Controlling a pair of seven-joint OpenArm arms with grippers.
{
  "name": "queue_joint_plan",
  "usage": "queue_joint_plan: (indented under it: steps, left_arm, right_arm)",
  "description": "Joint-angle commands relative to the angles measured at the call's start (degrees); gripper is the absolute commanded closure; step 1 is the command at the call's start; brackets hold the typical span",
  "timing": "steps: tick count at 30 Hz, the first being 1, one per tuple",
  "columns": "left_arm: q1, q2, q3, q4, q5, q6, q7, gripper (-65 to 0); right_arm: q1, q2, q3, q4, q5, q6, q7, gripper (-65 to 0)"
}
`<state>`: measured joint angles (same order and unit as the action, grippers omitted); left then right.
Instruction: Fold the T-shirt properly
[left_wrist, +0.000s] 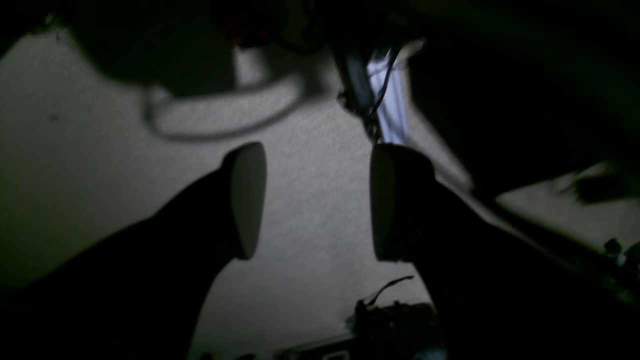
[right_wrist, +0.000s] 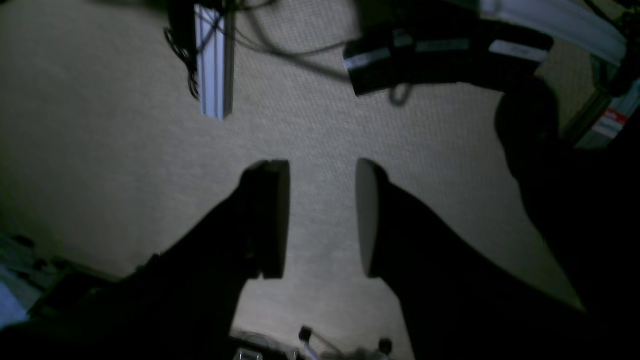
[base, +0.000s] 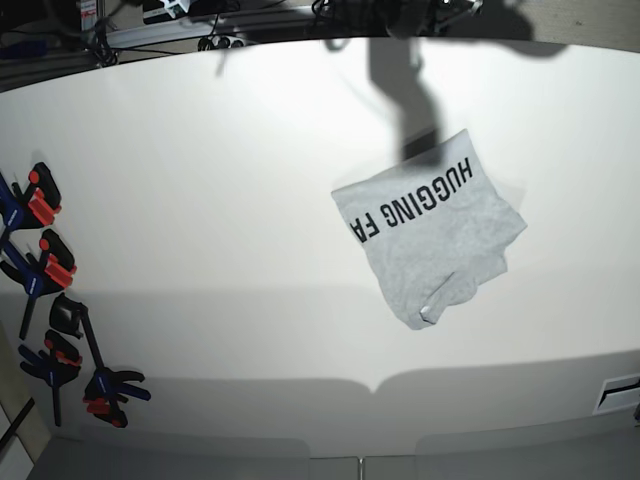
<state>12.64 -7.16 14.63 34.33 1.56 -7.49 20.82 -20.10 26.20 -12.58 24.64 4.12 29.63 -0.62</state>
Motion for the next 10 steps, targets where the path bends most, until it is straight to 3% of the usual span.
queue_joint_plan:
  steps: [1, 7, 10]
  left_arm:
    - [0.1, 0.0, 0.0, 0.1, -0.1, 0.0, 0.6, -30.9]
    - [-0.3, 0.0, 0.0, 0.2, 0.6, 0.0, 0.5, -30.9]
    - [-0.8, 0.0, 0.0, 0.2, 4.6, 0.0, 0.1, -30.9]
  right_arm:
    - [-0.1, 1.0, 0.1, -0.2, 0.1, 0.4, 0.7, -20.6]
    - [0.1, 1.1, 0.1, -0.2, 0.1, 0.4, 1.2, -20.6]
    - [0.1, 1.1, 0.1, -0.2, 0.1, 0.4, 5.6, -20.6]
